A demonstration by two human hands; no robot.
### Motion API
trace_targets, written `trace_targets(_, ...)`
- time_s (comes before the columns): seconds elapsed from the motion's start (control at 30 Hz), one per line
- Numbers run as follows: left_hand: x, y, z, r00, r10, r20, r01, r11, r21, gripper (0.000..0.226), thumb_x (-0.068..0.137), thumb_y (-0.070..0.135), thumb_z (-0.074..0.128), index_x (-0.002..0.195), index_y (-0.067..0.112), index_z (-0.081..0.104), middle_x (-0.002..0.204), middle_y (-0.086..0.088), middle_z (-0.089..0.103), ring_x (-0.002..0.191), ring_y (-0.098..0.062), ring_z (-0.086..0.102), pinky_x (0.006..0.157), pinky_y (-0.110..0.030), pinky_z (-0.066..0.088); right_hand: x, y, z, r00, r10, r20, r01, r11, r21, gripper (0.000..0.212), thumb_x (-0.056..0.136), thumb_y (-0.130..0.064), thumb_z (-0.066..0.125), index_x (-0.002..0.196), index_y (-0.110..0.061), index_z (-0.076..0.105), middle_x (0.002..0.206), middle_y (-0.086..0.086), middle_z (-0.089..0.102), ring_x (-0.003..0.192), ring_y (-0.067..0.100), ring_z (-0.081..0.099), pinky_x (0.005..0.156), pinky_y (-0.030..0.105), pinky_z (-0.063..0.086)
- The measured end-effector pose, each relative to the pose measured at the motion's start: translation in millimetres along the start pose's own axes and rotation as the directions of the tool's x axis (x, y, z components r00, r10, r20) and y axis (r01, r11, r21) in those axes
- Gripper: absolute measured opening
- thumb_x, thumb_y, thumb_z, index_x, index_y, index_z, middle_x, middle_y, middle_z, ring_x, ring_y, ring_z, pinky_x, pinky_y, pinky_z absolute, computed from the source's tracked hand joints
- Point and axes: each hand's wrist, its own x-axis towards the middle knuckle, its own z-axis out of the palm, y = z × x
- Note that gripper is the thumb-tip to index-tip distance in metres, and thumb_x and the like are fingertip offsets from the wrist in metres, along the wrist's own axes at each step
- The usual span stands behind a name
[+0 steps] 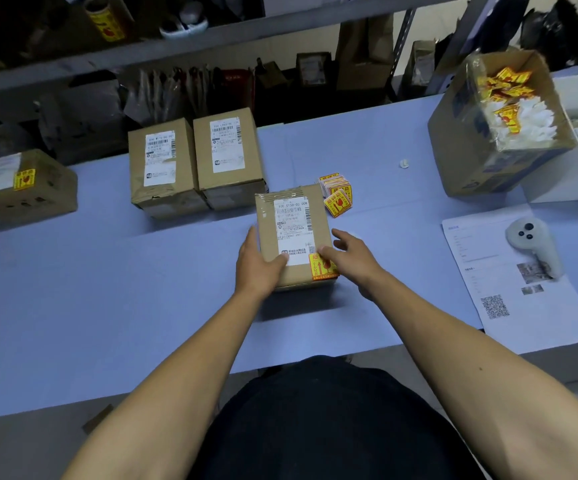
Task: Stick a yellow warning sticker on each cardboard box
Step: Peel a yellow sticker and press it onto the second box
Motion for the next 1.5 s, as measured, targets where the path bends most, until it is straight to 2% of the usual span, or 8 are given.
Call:
trace_targets(0.1,5,-5,0,0.992,-0.097,0.075,0.109,0.978,-0.178,0.066,0.083,0.020,0.074,0.142,0.024,0.044,0.138,-0.001,0.055,0.123,-0.023,0.054,0.104,-0.045,0.047,2,1,2,0.998,0.026,0.058,-0.030,0.998,0.057,0.059,0.094,-0.025,0.063,0.148,-0.022,0.039,0.135,0.007,0.059,0.110,0.018,0.063,0.093,0.033,0.053)
trace_targets(0.27,4,-7,0,0.992,-0.107,0.073,0.121,0.964,-0.236,0.062,0.080,0.018,0.077,0.136,0.027,0.051,0.131,0.000,0.060,0.116,-0.021,0.058,0.098,-0.046,0.051,-1,0,-2,0.996,0.026,0.091,-0.033,0.996,0.078,0.057,0.096,-0.020,0.062,0.148,-0.020,0.039,0.130,0.007,0.061,0.100,0.016,0.065,0.072,0.022,0.054)
trace_targets(0.57,-7,-4,-13,0.995,-0.102,0.022,0.104,0.944,-0.314,0.065,0.076,0.019,0.082,0.134,0.026,0.053,0.128,0.002,0.061,0.116,-0.017,0.058,0.099,-0.044,0.051,-11,-21,-14,0.990,-0.022,0.142,0.018,0.999,0.032,0.058,0.091,-0.020,0.069,0.143,-0.019,0.044,0.122,0.008,0.065,0.097,0.017,0.068,0.074,0.027,0.056)
trace_targets(0.77,-22,-17,-39,0.992,-0.117,-0.042,0.095,0.931,-0.352,0.062,0.077,0.019,0.081,0.132,0.028,0.054,0.126,0.002,0.062,0.116,-0.018,0.058,0.099,-0.045,0.051,-22,-35,13,0.974,-0.076,0.214,0.085,0.996,-0.032,0.052,0.094,-0.020,0.065,0.143,-0.020,0.047,0.122,0.007,0.064,0.096,0.013,0.066,0.073,0.025,0.054)
trace_targets(0.87,-25,-32,-59,0.990,-0.126,-0.058,0.095,0.920,-0.379,0.061,0.076,0.019,0.081,0.131,0.030,0.056,0.124,0.003,0.063,0.115,-0.018,0.059,0.097,-0.045,0.052,-27,-39,37,0.968,-0.103,0.227,0.119,0.991,-0.058,0.048,0.094,-0.021,0.063,0.141,-0.021,0.050,0.122,0.005,0.065,0.099,0.014,0.066,0.078,0.027,0.055)
trace_targets(1.0,-24,-58,-93,0.990,-0.118,-0.081,0.078,0.918,-0.390,0.058,0.078,0.017,0.079,0.130,0.029,0.057,0.126,0.003,0.064,0.112,-0.016,0.060,0.096,-0.043,0.054,-33,-46,81,0.961,-0.132,0.245,0.160,0.982,-0.099,0.042,0.095,-0.022,0.061,0.136,-0.024,0.055,0.120,0.002,0.067,0.098,0.014,0.067,0.075,0.025,0.054)
trace_targets(1.37,-23,-164,-227,0.989,-0.127,-0.079,0.086,0.915,-0.395,0.054,0.084,0.020,0.074,0.132,0.030,0.054,0.124,0.004,0.065,0.109,-0.018,0.062,0.093,-0.042,0.055,-64,-72,254,0.960,-0.113,0.256,0.156,0.975,-0.156,0.045,0.098,-0.020,0.056,0.142,-0.020,0.047,0.111,-0.003,0.065,0.091,0.013,0.065,0.064,0.022,0.053)
trace_targets(1.5,-14,-195,-272,0.985,-0.151,-0.078,0.105,0.902,-0.420,0.050,0.084,0.019,0.073,0.128,0.031,0.056,0.121,0.005,0.067,0.108,-0.018,0.064,0.093,-0.043,0.055,-66,-82,308,0.953,-0.146,0.265,0.192,0.969,-0.158,0.044,0.097,-0.022,0.056,0.140,-0.024,0.049,0.126,0.000,0.063,0.104,0.015,0.064,0.079,0.026,0.055)
